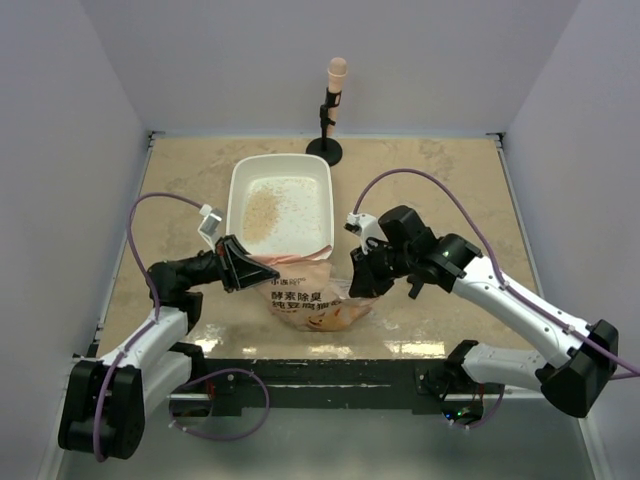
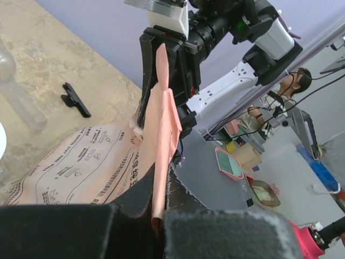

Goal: Fill the litter box with clean litter

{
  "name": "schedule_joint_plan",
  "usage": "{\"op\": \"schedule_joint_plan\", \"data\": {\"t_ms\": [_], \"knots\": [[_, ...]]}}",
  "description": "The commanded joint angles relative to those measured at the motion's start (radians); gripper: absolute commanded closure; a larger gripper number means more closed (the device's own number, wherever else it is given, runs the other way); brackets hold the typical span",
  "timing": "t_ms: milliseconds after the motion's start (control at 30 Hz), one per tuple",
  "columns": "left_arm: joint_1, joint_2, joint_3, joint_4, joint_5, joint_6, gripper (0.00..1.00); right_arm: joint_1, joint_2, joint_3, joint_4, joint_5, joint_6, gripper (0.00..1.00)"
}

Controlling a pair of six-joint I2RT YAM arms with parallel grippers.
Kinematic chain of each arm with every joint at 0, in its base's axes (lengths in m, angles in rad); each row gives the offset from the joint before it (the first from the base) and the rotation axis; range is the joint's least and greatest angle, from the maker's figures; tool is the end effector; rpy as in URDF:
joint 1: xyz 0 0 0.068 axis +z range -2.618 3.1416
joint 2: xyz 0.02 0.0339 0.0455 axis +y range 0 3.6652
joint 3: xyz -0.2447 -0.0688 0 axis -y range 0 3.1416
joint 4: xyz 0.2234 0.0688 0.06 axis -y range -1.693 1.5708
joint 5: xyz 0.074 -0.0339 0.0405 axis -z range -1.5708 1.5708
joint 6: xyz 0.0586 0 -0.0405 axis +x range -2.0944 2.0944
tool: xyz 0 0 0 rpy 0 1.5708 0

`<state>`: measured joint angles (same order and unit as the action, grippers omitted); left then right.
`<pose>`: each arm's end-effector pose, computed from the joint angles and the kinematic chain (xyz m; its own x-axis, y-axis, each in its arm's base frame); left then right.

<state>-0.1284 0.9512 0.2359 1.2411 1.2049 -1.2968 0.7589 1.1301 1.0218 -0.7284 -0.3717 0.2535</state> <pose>0.1596 -0.0758 0.2592 -0.6806 -0.2594 -0.6852 0.7083 0.0062 -0.7058 0.1525 0.1739 0.2748 -0.7266 -0.3670 -0.5809 -0.6564 0.6205 0.4290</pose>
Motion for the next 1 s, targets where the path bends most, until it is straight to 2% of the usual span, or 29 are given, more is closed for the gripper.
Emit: {"op": "schedule_joint_plan", "data": {"t_ms": [0,167,400,633,967], "knots": [[-0.020,0.006,0.065,0.655,0.021,0.021,1.00,0.020,0.019,0.073,-0.048,-0.156,-0.111,0.85],[-0.077,0.018,0.132,0.655,0.053,0.033,1.00,0.057,0.027,0.063,-0.029,-0.239,-0.109,0.85],[-0.109,0.049,0.217,0.656,0.099,0.043,1.00,0.072,-0.006,0.024,-0.029,-0.176,-0.096,0.86],[-0.116,0.017,0.177,0.656,0.093,0.068,1.00,0.074,0.019,-0.057,0.067,-0.067,-0.077,0.87],[-0.120,-0.112,0.026,0.655,0.004,0.097,1.00,0.074,0.126,-0.034,0.170,-0.042,-0.010,0.84]]}}
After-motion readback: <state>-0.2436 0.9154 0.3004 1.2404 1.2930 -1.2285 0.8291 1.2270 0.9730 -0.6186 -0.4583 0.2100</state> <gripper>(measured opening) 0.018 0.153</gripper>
